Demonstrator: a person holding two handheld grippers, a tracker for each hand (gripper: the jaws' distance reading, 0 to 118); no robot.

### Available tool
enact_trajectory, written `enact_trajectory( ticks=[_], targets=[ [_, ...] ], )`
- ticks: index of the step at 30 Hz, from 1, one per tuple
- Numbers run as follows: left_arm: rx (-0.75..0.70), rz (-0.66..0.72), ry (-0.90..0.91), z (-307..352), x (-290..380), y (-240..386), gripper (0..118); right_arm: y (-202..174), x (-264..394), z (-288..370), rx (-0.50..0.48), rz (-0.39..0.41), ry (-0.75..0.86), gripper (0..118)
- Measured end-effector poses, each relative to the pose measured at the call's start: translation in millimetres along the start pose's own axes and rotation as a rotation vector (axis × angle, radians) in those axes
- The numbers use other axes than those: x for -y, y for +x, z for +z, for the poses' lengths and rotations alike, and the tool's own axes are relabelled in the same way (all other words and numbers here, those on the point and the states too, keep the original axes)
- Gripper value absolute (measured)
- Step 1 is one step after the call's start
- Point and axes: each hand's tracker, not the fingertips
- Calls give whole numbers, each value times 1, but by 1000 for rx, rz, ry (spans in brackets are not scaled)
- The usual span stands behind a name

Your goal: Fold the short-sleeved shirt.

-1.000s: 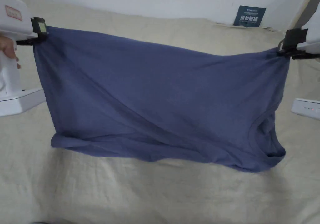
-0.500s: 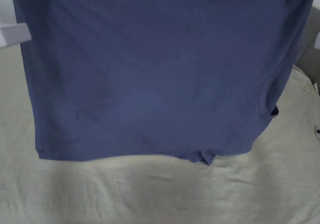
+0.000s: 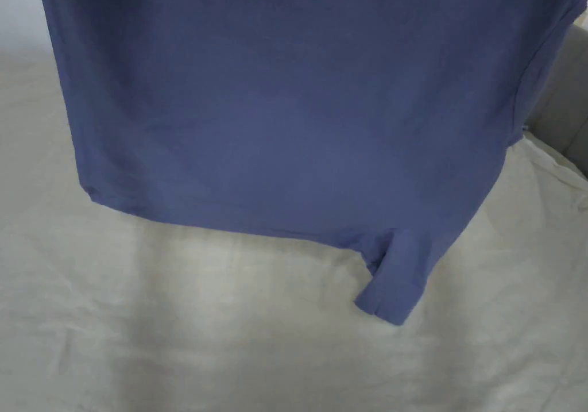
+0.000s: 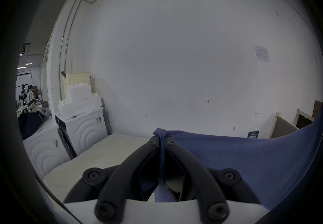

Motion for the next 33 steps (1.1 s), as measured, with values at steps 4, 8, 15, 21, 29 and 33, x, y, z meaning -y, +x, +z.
enact_trajectory(
  ticks=[4,8,15,21,29,33],
  targets=[
    [-15,-23,93,-29,-15,21,1,-8,-31,-12,37,17,67,4],
    [-12,23,131,-57,-11,36,1,-12,-37,-25,38,-31,94,4],
    [6,-57,37,-99,66,64,1,-20,37,-62,28,15,7,4],
    [42,-135,-139,-108,176,78,1,-18,155,-97,-21,5,-221,4],
    [106,-192,-389,-84,330,74,1,-3,334,-102,-40,-74,-536,4],
    [127,-154,-510,-51,393,64,1,9,417,-80,-33,-151,-678,4]
  ],
)
